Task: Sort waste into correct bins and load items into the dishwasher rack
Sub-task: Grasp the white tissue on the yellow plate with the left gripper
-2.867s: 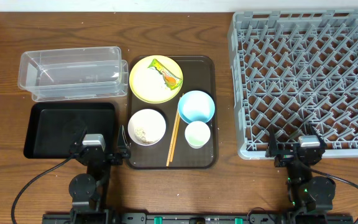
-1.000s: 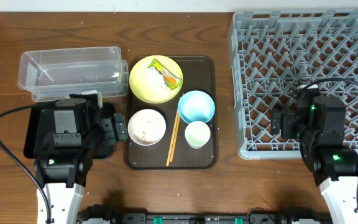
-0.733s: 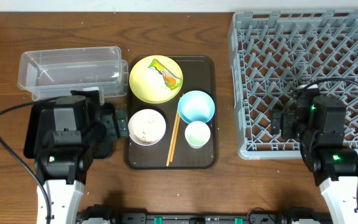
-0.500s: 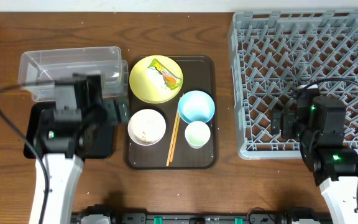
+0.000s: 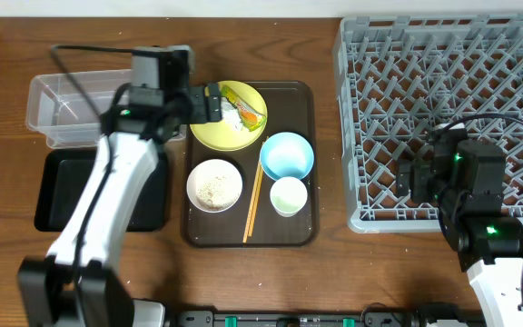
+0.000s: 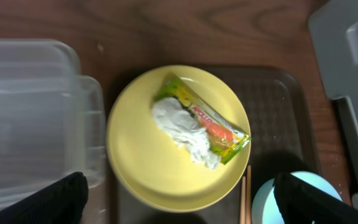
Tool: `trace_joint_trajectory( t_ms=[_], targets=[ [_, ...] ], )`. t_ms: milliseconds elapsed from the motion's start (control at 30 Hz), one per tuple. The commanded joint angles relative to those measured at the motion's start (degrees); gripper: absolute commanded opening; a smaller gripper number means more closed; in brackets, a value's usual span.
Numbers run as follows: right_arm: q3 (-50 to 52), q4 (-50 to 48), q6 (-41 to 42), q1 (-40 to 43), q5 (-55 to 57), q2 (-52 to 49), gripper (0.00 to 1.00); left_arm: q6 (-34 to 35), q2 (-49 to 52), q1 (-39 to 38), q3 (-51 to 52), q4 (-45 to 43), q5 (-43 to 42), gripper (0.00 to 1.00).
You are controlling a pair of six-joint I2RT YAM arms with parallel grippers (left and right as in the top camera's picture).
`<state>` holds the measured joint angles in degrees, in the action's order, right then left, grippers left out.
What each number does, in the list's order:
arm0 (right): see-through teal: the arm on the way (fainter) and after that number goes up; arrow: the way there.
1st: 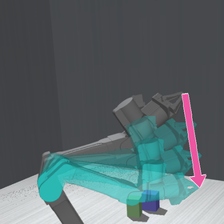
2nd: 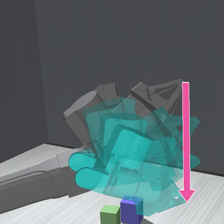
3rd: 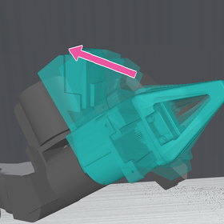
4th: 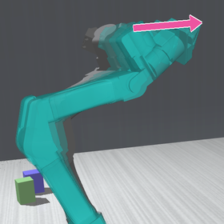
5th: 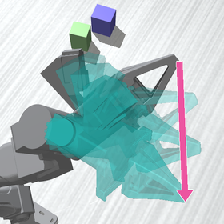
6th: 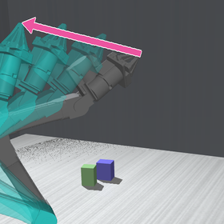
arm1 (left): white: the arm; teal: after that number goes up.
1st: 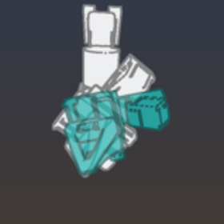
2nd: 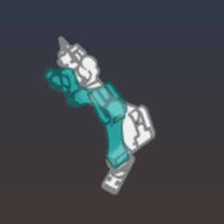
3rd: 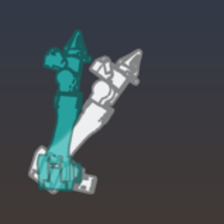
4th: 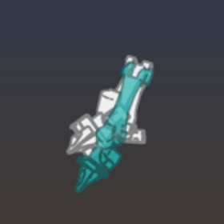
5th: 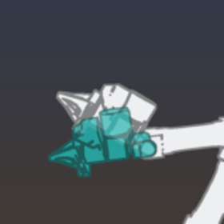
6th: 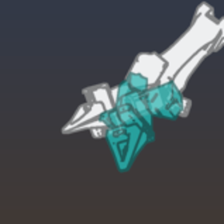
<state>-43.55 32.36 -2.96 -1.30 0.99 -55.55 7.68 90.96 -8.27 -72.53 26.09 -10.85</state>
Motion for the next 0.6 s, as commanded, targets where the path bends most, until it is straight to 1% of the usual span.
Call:
trace_joint_trajectory(
  t_ms=[0, 100, 267, 300, 400, 500, 567],
  targets=[
    [-1.44, 0.24, 0.76, -0.13, -0.42, 0.52, 0.99, 6.27, 4.28, -1.25, -0.90, -1.20, -0.52, 0.98],
    [-1.44, 0.28, 0.76, -0.13, -0.42, 0.52, 0.99, 11.04, 8.66, -2.05, -0.90, -3.17, -0.57, 0.97],
    [-1.44, 0.44, 0.76, -0.13, -0.42, 0.52, 0.99, 12.79, 14.73, -3.91, -0.90, -7.30, -0.70, 0.98],
    [-1.44, 0.55, 0.76, -0.13, -0.42, 0.52, 0.99, 12.81, 15.67, -4.26, -0.90, -8.04, -0.72, 0.95],
    [-1.44, 0.85, 0.76, -0.13, -0.42, 0.52, 0.99, 12.81, 18.14, -5.07, -0.90, -9.11, -0.48, 0.90],
    [-1.44, 1.05, 0.76, -0.13, -0.42, 0.52, 0.99, 12.83, 20.26, -5.20, -0.90, -9.27, -0.50, 0.80],
    [-1.44, 1.22, 0.76, -0.13, -0.42, 0.52, 0.99, 12.81, 21.31, -5.20, -0.87, -9.20, -0.48, 0.77]
  ],
)
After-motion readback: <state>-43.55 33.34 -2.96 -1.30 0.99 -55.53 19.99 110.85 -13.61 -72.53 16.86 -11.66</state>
